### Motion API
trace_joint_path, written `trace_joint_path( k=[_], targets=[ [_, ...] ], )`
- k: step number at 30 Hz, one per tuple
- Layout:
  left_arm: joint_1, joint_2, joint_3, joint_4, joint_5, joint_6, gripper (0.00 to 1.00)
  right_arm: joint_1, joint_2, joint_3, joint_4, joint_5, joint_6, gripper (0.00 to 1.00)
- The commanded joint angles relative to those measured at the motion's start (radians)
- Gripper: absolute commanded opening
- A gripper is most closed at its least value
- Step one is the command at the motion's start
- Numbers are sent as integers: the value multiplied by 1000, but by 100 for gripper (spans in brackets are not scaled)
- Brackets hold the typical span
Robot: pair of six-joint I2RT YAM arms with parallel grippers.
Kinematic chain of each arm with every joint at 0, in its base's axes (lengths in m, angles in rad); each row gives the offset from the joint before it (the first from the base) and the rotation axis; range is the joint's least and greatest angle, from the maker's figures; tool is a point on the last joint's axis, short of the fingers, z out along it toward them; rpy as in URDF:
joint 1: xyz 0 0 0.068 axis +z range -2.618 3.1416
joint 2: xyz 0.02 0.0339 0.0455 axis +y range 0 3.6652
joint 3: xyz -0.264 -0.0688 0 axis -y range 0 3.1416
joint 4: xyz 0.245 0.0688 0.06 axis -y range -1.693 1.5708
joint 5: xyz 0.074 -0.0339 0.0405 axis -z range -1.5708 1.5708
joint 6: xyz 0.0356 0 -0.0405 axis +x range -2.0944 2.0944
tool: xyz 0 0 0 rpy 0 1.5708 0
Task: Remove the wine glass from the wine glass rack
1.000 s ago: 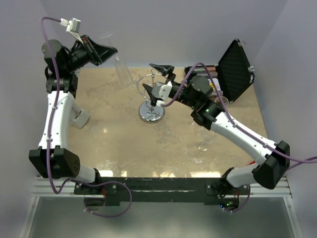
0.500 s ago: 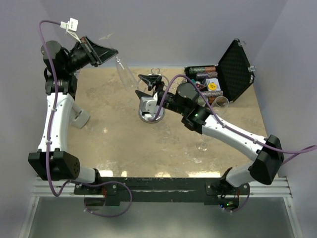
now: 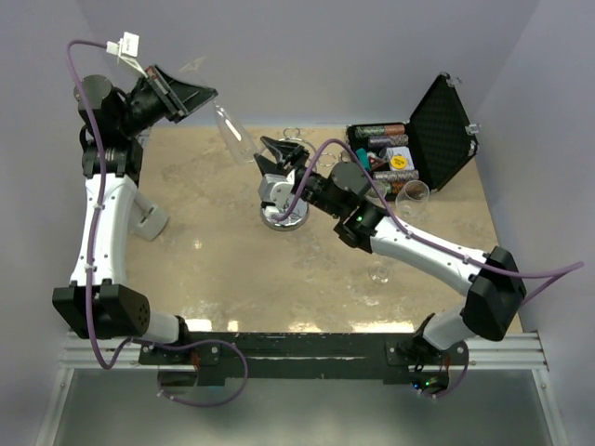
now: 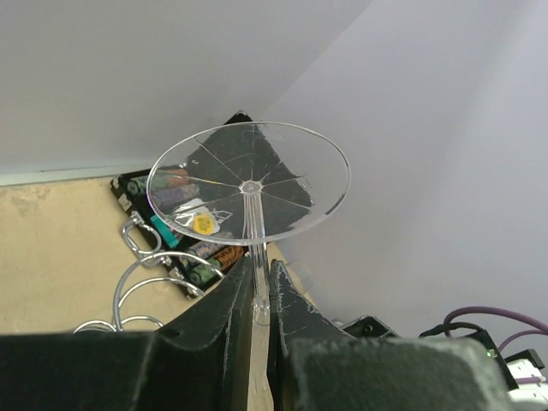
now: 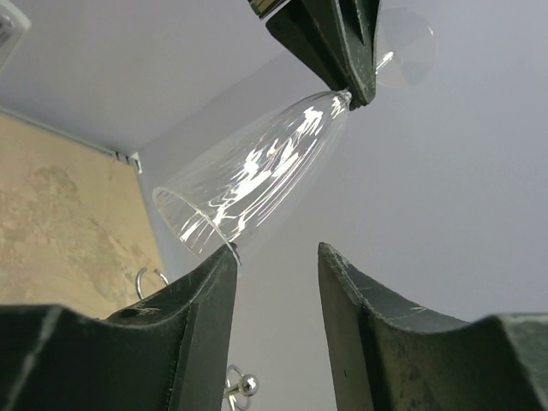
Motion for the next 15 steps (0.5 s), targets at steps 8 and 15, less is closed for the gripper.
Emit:
trace_joint_path(
  k=[8, 15],
  targets=[
    [-1, -7, 38, -45, -10, -11, 0, 33, 60, 6, 306, 25, -13, 41],
    [45, 2, 9, -73, -50, -74, 0, 41, 102, 47, 383, 77, 0, 23]
  ],
)
